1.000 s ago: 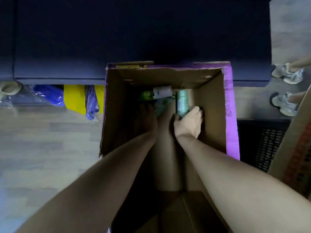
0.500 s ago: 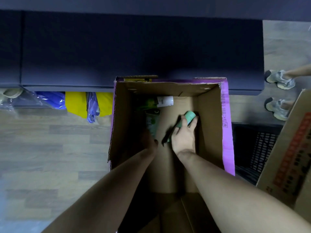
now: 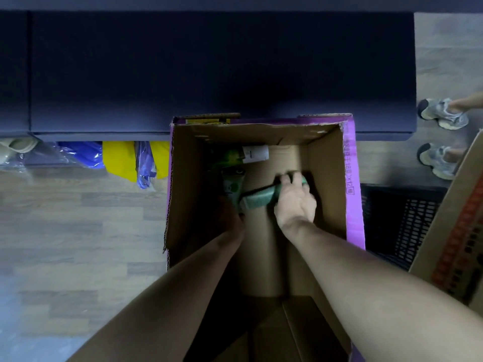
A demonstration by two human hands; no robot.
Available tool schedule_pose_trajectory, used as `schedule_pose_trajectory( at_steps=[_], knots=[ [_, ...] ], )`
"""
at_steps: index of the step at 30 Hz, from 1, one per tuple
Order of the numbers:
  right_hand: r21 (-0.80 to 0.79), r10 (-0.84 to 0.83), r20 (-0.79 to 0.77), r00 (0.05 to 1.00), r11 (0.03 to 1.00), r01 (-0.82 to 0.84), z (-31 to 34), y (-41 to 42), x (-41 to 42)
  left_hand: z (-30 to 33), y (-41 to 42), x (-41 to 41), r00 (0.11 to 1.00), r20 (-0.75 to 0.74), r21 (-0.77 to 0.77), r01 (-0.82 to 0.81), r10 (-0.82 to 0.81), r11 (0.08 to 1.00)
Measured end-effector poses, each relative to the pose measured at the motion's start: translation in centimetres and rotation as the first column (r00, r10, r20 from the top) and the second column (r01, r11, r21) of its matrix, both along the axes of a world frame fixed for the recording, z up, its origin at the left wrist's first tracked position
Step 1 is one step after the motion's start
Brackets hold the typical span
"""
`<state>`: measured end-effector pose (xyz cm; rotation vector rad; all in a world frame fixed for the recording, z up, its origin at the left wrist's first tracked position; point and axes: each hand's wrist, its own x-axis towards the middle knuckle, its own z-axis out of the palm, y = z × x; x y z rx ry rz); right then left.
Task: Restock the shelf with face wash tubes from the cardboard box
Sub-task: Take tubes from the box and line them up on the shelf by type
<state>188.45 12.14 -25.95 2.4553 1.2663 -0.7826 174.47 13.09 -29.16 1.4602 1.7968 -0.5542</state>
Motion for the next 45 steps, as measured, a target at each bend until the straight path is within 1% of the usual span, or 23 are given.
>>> schedule_pose_trajectory(
  at_steps=[3, 6, 9, 12, 13, 14, 16, 19, 21, 24, 26, 27, 28, 29, 30, 32, 33, 34, 35, 38, 39, 42, 45],
  knots=[
    [-0.045, -0.114, -0.070, 0.991, 0.993, 0.111, 0.4, -0.5, 0.3, 0.5, -0.1, -0.3, 0.999, 0.039, -0.048, -0.004, 0.006, 0.999],
    [-0.050, -0.220, -0.153, 0.963, 0.975, 0.214, 1.0, -1.6, 0.2, 1.7, -0.5, -1.0, 1.000, 0.028, -0.068, 0.016, -0.014, 0.998],
    [-0.048, -0.332, -0.221, 0.917, 0.943, 0.329, 1.9, -2.7, -0.3, 2.4, -1.2, -1.0, 0.999, 0.020, -0.073, -0.025, 0.027, 0.997],
    [-0.077, -0.377, -0.278, 0.884, 0.926, 0.370, 3.2, -3.8, -0.7, 4.7, -1.2, -0.8, 0.989, -0.038, -0.060, -0.145, 0.143, 0.988],
    [-0.087, -0.403, -0.295, 0.866, 0.914, 0.395, 3.5, -4.1, -0.9, 5.5, -1.2, -0.8, 0.988, -0.046, -0.073, -0.151, 0.148, 0.986],
    [-0.085, -0.433, -0.315, 0.845, 0.899, 0.429, 4.1, -4.4, -1.1, 6.6, -1.3, -0.7, 0.991, -0.047, -0.082, -0.133, 0.129, 0.988],
    [-0.075, -0.496, -0.362, 0.789, 0.860, 0.505, 5.4, -5.0, -1.5, 8.8, -1.9, -0.6, 0.998, -0.041, -0.038, -0.049, 0.047, 0.998],
    [-0.026, -0.530, -0.465, 0.709, 0.809, 0.588, 7.7, -5.4, -1.9, 11.5, -2.3, -0.4, 0.999, -0.037, 0.015, 0.013, -0.012, 1.000],
    [0.009, -0.528, -0.517, 0.674, 0.784, 0.621, 9.4, -5.7, -2.1, 13.6, -2.4, -0.4, 0.999, -0.034, 0.026, 0.019, -0.018, 0.999],
    [-0.029, -0.554, -0.554, 0.622, 0.759, 0.650, 11.2, -5.9, -2.5, 16.1, -2.9, -0.7, 1.000, 0.000, 0.061, -0.013, 0.013, 0.998],
    [-0.079, -0.636, -0.608, 0.475, 0.644, 0.761, 12.1, -6.1, -2.6, 17.6, -3.5, -1.0, 0.999, 0.022, 0.074, -0.031, 0.030, 0.997],
    [-0.128, -0.682, -0.638, 0.356, 0.551, 0.825, 12.9, -6.2, -2.7, 18.3, -3.7, -1.1, 0.999, 0.028, 0.081, -0.035, 0.033, 0.996],
    [-0.198, -0.707, -0.675, 0.214, 0.452, 0.870, 13.7, -6.3, -2.6, 18.8, -3.8, -1.2, 0.999, 0.032, 0.092, -0.035, 0.032, 0.995],
    [-0.251, -0.694, -0.712, 0.107, 0.394, 0.884, 14.4, -6.6, -2.4, 19.6, -4.0, -1.3, 0.999, 0.035, 0.105, -0.038, 0.034, 0.994],
    [-0.291, -0.665, -0.745, 0.044, 0.384, 0.876, 15.2, -7.0, -2.3, 20.1, -4.1, -1.5, 0.999, 0.038, 0.116, -0.038, 0.034, 0.993],
    [-0.310, -0.605, -0.795, 0.032, 0.452, 0.836, 16.5, -7.6, -2.2, 21.3, -4.2, -1.7, 0.998, 0.055, 0.137, -0.041, 0.034, 0.990],
    [-0.292, -0.578, -0.814, 0.057, 0.493, 0.820, 16.8, -7.7, -2.4, 21.6, -4.2, -1.7, 0.997, 0.068, 0.146, -0.050, 0.040, 0.988],
    [-0.250, -0.563, -0.821, 0.098, 0.507, 0.825, 17.0, -7.8, -2.5, 22.0, -4.2, -1.8, 0.996, 0.082, 0.162, -0.056, 0.043, 0.985],
    [-0.221, -0.559, -0.820, 0.125, 0.509, 0.832, 17.1, -7.9, -2.6, 22.3, -4.2, -1.8, 0.995, 0.088, 0.178, -0.053, 0.038, 0.983],
    [-0.185, -0.560, -0.816, 0.144, 0.489, 0.853, 17.7, -8.3, -3.2, 23.1, -4.1, -2.1, 0.999, 0.044, 0.232, 0.002, -0.013, 0.973],
    [-0.145, -0.565, -0.804, 0.185, 0.489, 0.860, 18.0, -8.4, -3.3, 23.4, -4.0, -2.2, 0.999, 0.032, 0.249, 0.013, -0.021, 0.968],
    [0.008, -0.612, -0.685, 0.395, 0.536, 0.844, 18.9, -8.7, -3.3, 24.1, -3.7, -2.7, 0.998, 0.058, 0.256, 0.003, -0.019, 0.967],
    [0.062, -0.596, -0.639, 0.487, 0.591, 0.804, 19.7, -8.4, -3.5, 25.0, -3.3, -3.0, 0.991, 0.125, 0.232, -0.072, 0.044, 0.970]
  ],
)
